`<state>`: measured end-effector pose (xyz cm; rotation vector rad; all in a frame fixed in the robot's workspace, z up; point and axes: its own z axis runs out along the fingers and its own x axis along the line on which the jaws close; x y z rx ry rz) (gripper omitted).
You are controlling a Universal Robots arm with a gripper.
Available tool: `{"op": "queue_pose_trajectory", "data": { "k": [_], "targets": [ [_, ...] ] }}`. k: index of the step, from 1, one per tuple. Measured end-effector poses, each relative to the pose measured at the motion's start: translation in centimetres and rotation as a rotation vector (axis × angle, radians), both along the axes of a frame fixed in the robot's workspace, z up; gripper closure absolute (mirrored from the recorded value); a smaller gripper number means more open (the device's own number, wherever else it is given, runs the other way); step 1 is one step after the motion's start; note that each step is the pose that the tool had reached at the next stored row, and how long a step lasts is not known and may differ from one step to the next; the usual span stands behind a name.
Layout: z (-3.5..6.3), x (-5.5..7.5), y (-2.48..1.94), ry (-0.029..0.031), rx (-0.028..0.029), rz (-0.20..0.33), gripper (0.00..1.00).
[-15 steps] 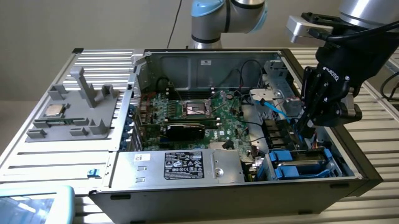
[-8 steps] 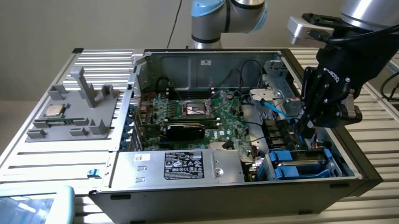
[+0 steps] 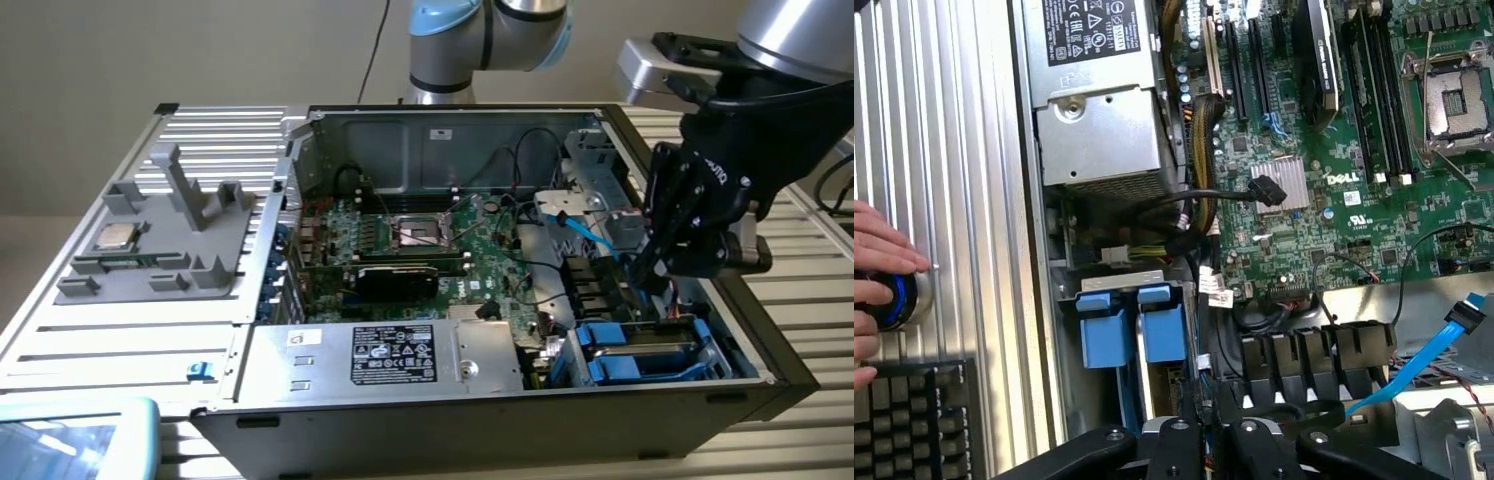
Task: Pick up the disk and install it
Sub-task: 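Insert the first disk wire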
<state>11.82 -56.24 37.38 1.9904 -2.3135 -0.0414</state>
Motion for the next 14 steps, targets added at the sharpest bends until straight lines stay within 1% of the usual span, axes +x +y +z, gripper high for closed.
{"op": "queue_pose_trajectory", "data": {
  "k": [1, 2, 3, 4, 5, 6, 10, 13, 14],
  "targets": [
    [-0.01, -0.05, -0.12, -0.0002, 0.0156, 0.0, 0.84],
    [0.0, -0.11, -0.26, -0.0005, 0.0293, 0.0, 0.84],
    [-0.01, -0.17, -0.4, -0.0005, 0.0356, 0.0, 0.84],
    [-0.01, -0.23, -0.56, -0.0006, 0.0392, 0.0, 0.84],
    [-0.02, -0.32, -0.71, -0.0009, 0.0418, 0.0, 0.84],
    [-0.07, -0.4, -0.77, -0.0014, 0.0425, 0.0, 0.84],
    [-0.47, -0.51, -0.78, -0.0039, 0.0424, 0.002, 0.84],
    [-0.76, -0.52, -0.78, -0.0069, 0.0423, 0.01, 0.84],
    [-0.83, -0.53, -0.78, -0.009, 0.0422, 0.014, 0.84]
  ]
}}
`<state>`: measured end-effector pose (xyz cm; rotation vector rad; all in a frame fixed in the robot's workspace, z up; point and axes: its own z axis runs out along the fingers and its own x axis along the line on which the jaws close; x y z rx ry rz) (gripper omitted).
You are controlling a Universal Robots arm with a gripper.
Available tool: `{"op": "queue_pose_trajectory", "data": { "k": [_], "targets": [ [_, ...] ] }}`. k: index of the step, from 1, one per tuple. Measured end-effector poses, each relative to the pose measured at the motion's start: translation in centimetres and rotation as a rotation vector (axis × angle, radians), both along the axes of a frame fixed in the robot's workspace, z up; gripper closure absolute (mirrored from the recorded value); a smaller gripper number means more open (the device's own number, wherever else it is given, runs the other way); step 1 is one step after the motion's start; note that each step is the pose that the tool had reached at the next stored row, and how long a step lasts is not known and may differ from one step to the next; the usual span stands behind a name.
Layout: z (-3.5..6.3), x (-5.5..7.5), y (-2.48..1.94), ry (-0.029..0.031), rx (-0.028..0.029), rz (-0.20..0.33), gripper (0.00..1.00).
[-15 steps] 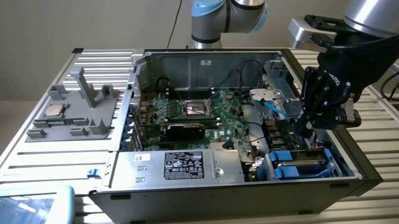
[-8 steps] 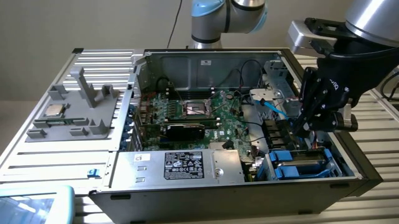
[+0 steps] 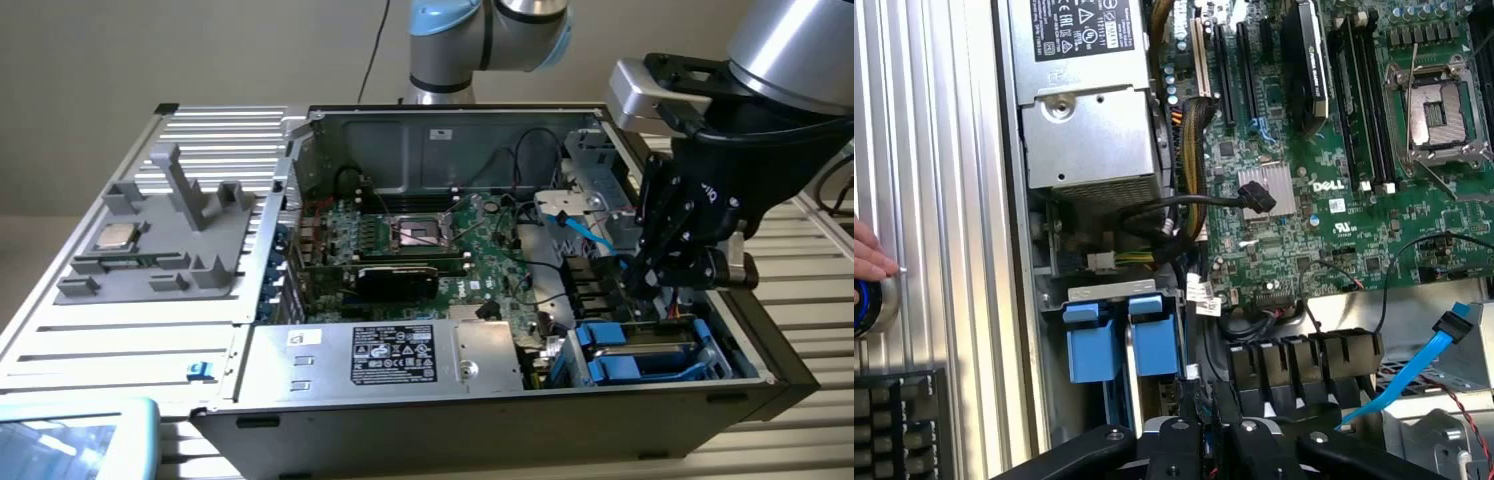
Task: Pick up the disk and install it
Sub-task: 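Insert the first disk wire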
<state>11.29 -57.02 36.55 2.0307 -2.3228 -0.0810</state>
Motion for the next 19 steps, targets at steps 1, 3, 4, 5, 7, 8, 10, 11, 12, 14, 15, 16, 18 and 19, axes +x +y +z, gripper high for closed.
{"op": "queue_pose_trajectory", "data": {
  "k": [1, 3, 4, 5, 7, 8, 10, 11, 12, 14, 15, 16, 18, 19],
  "targets": [
    [-0.05, -0.01, 0.0, -0.0042, 0.0001, 0.006, 0.84],
    [-0.13, 0.0, -0.01, -0.0152, 0.0002, 0.016, 0.84],
    [-0.16, -0.01, -0.01, -0.0213, 0.0003, 0.02, 0.84],
    [-0.17, -0.02, -0.03, -0.0258, 0.0002, 0.022, 0.84],
    [-0.17, -0.02, -0.02, -0.0276, 0.0001, 0.023, 0.84],
    [-0.17, -0.02, -0.02, -0.0276, 0.0002, 0.023, 0.84],
    [-0.17, -0.02, -0.02, -0.0277, 0.0001, 0.023, 0.84],
    [-0.17, -0.02, -0.02, -0.0277, 0.0001, 0.023, 0.84],
    [-0.17, -0.03, -0.03, -0.0279, 0.0001, 0.023, 0.84],
    [-0.21, -0.04, -0.08, -0.0283, 0.0002, 0.024, 0.84],
    [-0.24, -0.06, -0.14, -0.0287, 0.0002, 0.025, 0.84],
    [-0.27, -0.1, -0.21, -0.0298, 0.0002, 0.027, 0.84],
    [-0.34, -0.18, -0.31, -0.034, 0.0004, 0.03, 0.84],
    [-0.36, -0.23, -0.38, -0.0369, 0.0002, 0.032, 0.84]
  ]
}}
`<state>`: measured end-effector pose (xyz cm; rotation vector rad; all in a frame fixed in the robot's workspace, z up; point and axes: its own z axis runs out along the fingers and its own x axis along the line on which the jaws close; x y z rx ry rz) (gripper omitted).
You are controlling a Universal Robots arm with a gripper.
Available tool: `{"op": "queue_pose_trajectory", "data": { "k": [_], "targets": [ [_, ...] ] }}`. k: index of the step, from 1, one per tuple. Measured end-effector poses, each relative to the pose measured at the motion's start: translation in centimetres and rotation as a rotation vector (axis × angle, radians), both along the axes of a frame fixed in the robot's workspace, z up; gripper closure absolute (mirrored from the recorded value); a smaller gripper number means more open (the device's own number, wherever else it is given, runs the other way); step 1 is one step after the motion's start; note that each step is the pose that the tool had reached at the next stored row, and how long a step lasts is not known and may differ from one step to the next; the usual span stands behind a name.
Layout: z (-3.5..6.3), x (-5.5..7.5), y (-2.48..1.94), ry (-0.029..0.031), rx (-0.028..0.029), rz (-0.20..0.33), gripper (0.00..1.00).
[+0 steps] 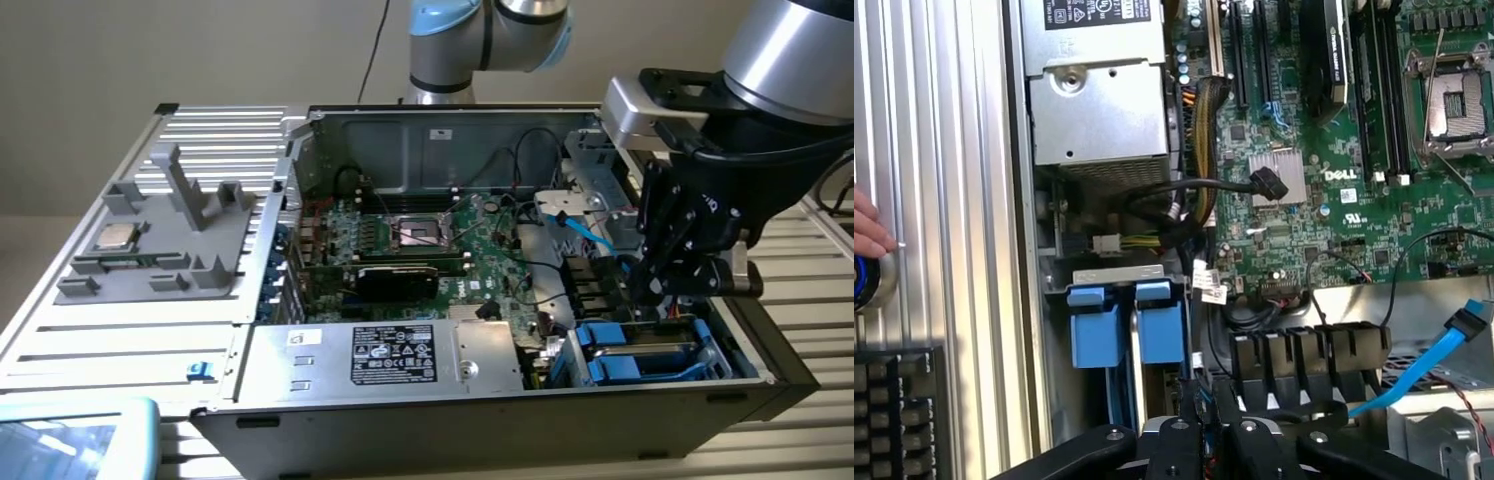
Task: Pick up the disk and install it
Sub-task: 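Insert the first disk wire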
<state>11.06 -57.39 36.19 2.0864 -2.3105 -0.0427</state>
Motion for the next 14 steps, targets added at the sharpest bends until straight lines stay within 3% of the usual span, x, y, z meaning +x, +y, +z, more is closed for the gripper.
{"op": "queue_pose_trajectory", "data": {
  "k": [3, 8, 14],
  "targets": [
    [-0.08, -0.11, -0.16, -0.0063, 0.0001, 0.004, 0.84],
    [-0.34, -0.2, -0.31, -0.0116, 0.0007, 0.01, 0.84],
    [-0.6, -0.23, -0.33, -0.0126, 0.0016, 0.013, 0.84]
  ]
}}
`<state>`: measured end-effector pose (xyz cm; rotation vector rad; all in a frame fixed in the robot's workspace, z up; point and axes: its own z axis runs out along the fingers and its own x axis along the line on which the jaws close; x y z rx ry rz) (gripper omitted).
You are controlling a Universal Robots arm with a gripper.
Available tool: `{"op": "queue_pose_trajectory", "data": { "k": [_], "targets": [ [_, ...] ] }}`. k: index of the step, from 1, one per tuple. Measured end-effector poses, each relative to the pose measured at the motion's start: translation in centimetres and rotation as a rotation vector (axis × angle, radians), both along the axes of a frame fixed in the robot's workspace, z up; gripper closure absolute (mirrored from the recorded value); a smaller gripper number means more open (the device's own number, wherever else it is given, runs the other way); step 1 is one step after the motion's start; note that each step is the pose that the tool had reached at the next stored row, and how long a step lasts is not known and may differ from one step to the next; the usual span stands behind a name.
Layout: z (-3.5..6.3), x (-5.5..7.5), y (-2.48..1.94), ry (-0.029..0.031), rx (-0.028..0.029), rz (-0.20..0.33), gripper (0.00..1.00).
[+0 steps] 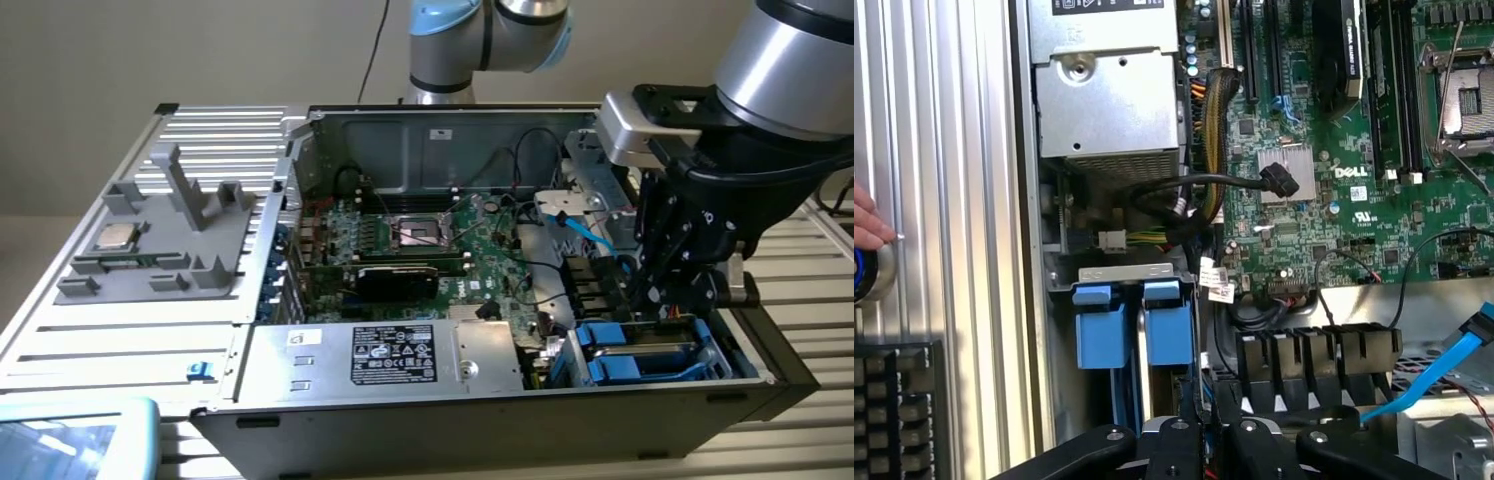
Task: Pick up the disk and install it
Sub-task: 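Insert the first disk wire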
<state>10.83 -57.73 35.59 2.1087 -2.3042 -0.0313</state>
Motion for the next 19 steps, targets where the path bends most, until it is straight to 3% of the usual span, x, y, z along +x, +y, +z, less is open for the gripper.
{"op": "queue_pose_trajectory", "data": {
  "k": [19],
  "targets": [
    [-0.11, 0.0, -0.2, -0.0007, 0.0012, 0.002, 0.84]
  ]
}}
